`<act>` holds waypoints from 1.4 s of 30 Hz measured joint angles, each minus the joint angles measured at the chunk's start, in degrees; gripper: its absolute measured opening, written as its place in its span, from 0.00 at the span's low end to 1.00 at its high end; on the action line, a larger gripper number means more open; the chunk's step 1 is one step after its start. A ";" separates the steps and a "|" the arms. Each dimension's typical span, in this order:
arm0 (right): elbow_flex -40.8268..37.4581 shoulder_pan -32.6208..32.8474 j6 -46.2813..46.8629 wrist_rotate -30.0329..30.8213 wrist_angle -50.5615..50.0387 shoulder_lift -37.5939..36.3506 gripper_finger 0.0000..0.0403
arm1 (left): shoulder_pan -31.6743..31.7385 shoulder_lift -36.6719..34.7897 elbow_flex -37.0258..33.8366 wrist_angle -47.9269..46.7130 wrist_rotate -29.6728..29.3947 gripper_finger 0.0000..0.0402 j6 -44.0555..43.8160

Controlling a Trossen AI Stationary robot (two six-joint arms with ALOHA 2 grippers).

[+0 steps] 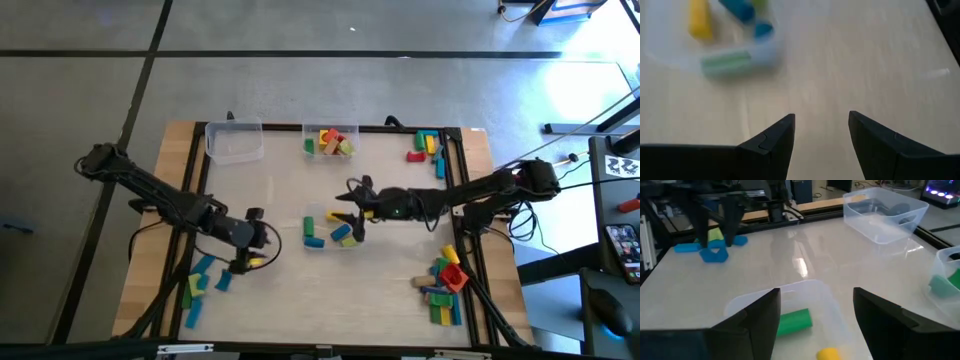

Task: Sort blocks by size
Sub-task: Put the blue arch block into the top right transparent bin

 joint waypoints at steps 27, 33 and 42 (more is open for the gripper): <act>0.02 7.01 0.94 5.99 -2.30 0.04 0.61 | -17.15 3.90 -4.86 -14.09 6.08 0.45 -23.60; 0.02 7.01 1.99 5.98 -3.19 0.04 0.61 | -17.23 3.92 -8.35 -6.31 7.82 0.45 -24.56; 0.02 7.01 2.01 5.97 -3.30 0.04 0.61 | -17.21 3.92 -10.71 -5.06 7.82 0.45 -24.66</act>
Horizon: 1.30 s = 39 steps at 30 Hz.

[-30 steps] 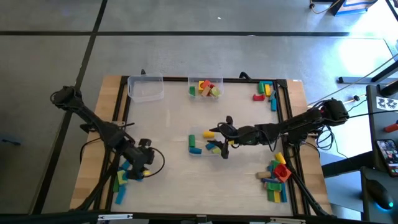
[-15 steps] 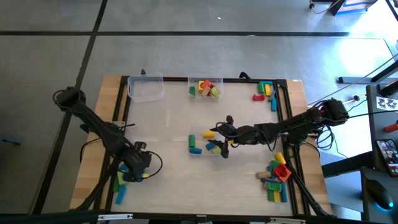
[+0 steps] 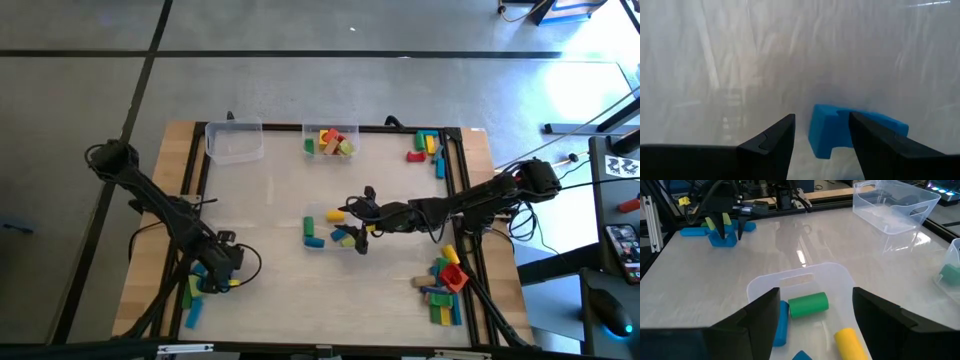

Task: Sort blocks by size
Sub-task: Put the blue arch block into the top right transparent bin

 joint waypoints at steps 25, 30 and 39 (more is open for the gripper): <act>0.00 -0.09 1.17 -0.06 -1.09 0.00 0.61 | 0.17 0.00 0.00 0.77 -0.92 0.24 -0.29; 0.00 -0.09 1.44 -0.07 -1.11 0.00 0.61 | -0.26 0.00 0.00 0.58 -0.87 0.31 -0.24; 0.00 -0.09 1.46 -0.07 -1.10 0.00 0.61 | -0.35 0.00 0.02 -1.05 0.17 0.40 1.96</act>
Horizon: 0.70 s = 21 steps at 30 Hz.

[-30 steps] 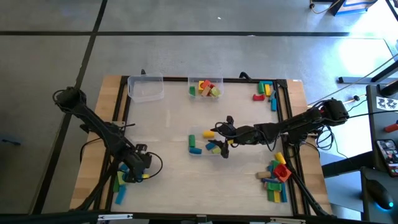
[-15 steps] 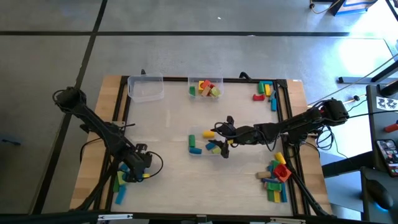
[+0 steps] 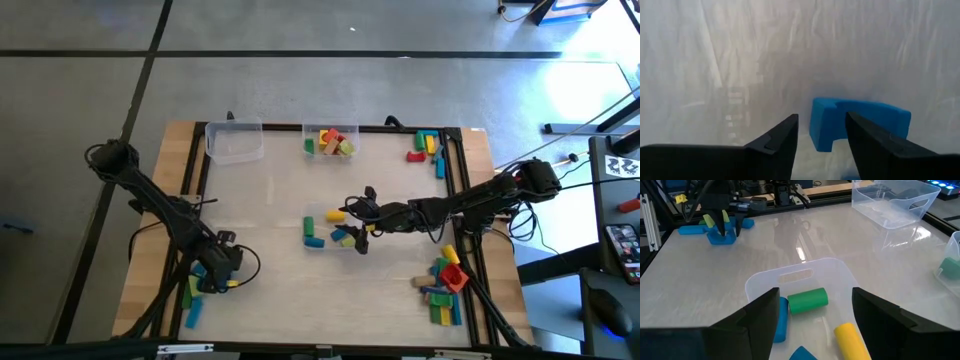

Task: Sort blocks by size
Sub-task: Put the blue arch block into the top right transparent bin

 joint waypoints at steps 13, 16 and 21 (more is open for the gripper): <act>0.00 0.02 -0.01 0.00 -0.01 0.00 0.61 | -0.28 0.22 -2.71 3.82 0.20 0.28 -0.69; 0.00 0.00 -0.02 0.00 0.01 0.00 0.61 | -0.17 0.20 -2.71 3.76 0.17 0.22 -0.76; 0.00 0.00 -0.02 0.00 0.05 0.01 0.61 | -0.13 0.20 -2.44 3.57 -0.02 0.11 -0.98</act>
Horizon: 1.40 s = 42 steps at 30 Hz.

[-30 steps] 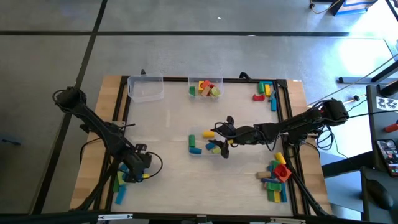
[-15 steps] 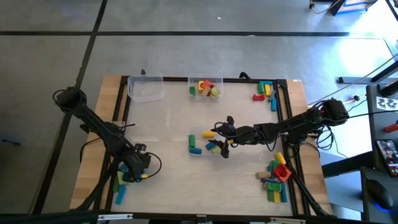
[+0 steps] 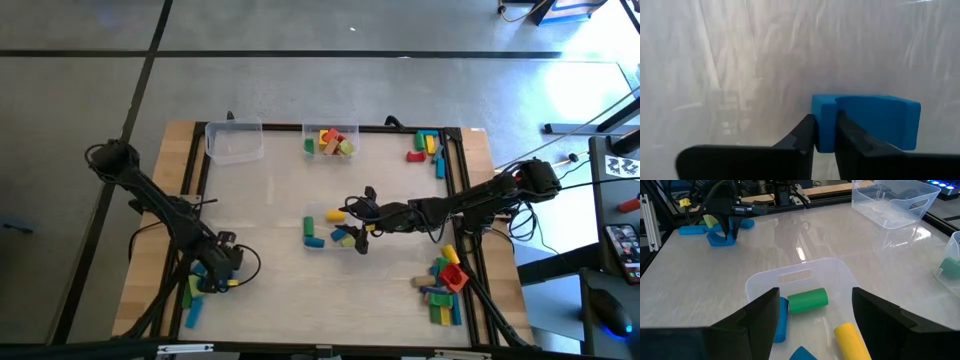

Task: Sort blocks by size
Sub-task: Put the blue arch block into the top right transparent bin

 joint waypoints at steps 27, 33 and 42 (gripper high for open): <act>0.02 0.00 0.00 0.02 -0.13 0.02 0.61 | 24.58 -0.07 13.37 0.56 -7.76 0.12 27.71; 0.02 0.00 0.00 0.02 -0.02 0.02 0.61 | 32.61 -0.09 14.05 6.15 -10.68 0.10 32.47; 0.02 0.00 0.00 0.02 0.02 0.02 0.61 | 43.03 -0.08 14.05 18.25 -10.77 0.12 44.37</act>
